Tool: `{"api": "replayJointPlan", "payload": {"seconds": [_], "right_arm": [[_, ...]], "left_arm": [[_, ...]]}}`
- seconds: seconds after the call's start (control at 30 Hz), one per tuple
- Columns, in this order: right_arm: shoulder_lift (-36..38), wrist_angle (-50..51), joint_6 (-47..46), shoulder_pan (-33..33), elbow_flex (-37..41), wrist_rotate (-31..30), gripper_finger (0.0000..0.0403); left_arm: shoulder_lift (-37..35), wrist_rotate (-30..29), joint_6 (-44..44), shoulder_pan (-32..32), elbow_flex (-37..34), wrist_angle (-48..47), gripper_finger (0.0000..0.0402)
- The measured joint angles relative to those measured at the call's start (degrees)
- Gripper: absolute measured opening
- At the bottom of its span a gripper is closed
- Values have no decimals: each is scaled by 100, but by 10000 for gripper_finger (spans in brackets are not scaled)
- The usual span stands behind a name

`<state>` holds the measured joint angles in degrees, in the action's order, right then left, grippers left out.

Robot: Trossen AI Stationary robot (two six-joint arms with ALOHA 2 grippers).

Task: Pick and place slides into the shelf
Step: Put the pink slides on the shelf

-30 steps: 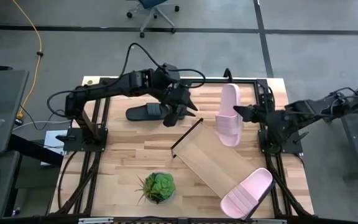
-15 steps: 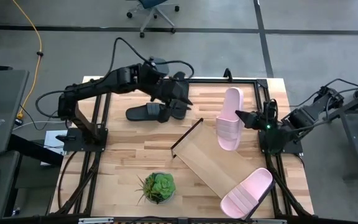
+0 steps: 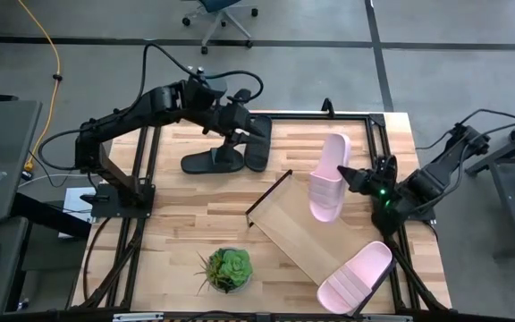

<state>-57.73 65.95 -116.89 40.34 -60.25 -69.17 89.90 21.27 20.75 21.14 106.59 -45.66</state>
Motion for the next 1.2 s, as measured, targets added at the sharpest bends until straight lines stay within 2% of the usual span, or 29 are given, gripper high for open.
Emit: {"api": "replayJointPlan", "payload": {"seconds": [0.37,0.67,1.2], "right_arm": [[-633,618,-1579,372,0,-203,82],[-718,427,-1617,543,0,-483,82],[100,985,-1439,935,0,-848,82]], "left_arm": [[-25,-1,78,-14,-1,-304,63],[-23,1,149,-14,-2,-373,60],[-19,3,82,-14,-2,-602,60]]}}
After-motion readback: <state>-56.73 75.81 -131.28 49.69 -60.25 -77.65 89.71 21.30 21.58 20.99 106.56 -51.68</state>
